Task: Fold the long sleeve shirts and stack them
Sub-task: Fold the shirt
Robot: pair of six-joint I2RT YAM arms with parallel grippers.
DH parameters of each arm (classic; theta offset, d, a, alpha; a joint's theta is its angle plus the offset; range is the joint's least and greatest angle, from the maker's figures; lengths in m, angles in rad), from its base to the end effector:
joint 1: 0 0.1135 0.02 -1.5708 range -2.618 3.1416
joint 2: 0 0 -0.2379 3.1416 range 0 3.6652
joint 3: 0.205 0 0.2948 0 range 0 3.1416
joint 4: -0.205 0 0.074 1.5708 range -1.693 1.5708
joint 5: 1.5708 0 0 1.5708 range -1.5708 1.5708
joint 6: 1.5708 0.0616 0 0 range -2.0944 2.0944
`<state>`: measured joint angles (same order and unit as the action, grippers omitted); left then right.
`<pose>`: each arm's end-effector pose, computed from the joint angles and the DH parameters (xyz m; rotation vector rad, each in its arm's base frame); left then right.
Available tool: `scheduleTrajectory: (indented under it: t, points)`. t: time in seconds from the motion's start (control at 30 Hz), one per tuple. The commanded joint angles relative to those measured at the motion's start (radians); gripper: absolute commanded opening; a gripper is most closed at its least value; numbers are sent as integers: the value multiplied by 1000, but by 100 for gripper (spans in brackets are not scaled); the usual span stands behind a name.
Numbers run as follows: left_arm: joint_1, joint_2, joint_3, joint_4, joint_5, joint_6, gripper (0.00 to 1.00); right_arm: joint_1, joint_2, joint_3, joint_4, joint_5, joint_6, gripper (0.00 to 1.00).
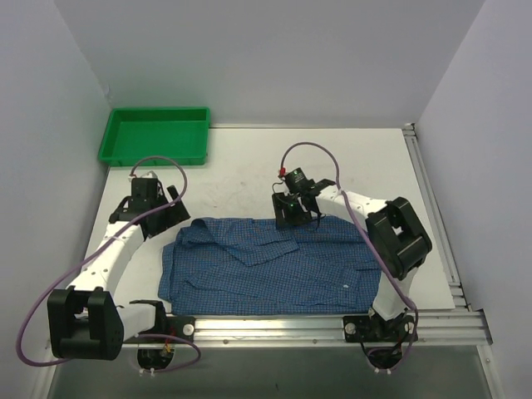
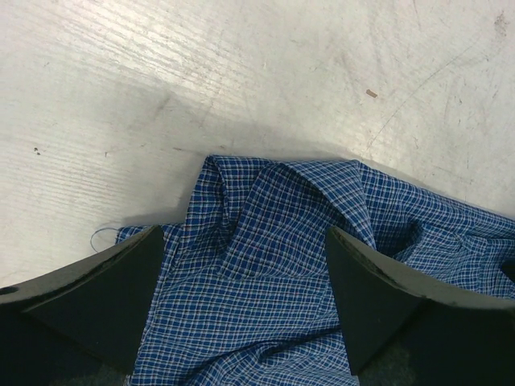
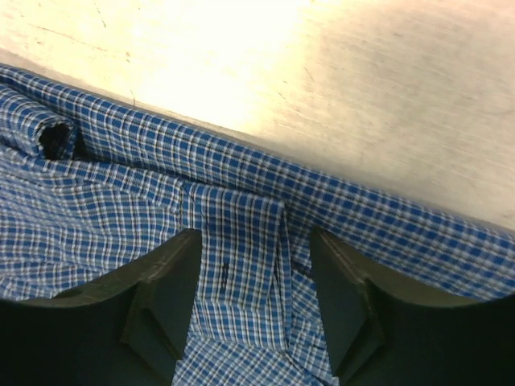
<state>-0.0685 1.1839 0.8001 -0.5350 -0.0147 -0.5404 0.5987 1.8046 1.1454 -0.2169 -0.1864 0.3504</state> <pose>0.3020 -0.0198 0.1736 -0.5916 2.4343 -0.2363 0.3456 0.2496 0.1122 -0.3988 2.5038 0.6298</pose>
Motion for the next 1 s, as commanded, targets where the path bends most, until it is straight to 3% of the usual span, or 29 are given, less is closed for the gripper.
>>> scheduleTrajectory:
  t: [0.0, 0.17, 0.27, 0.47, 0.73, 0.97]
  points:
    - [18, -20, 2, 20, 38, 17, 90, 27, 24, 53, -15, 15, -19, 54]
    - [26, -26, 1, 21, 42, 17, 90, 47, 44, 45, -3, 8, -33, 48]
    - [27, -24, 1, 21, 50, 17, 90, 50, 41, 43, -2, -1, -45, 36]
    - [29, -26, -2, 23, 50, 17, 90, 61, 7, 39, -10, 2, -77, 0]
    - [41, -30, -2, 24, 47, 16, 90, 136, -226, 25, -124, 4, -172, 0]
    - [55, -35, -4, 24, 42, 17, 90, 285, -484, -7, -326, -47, -255, 0]
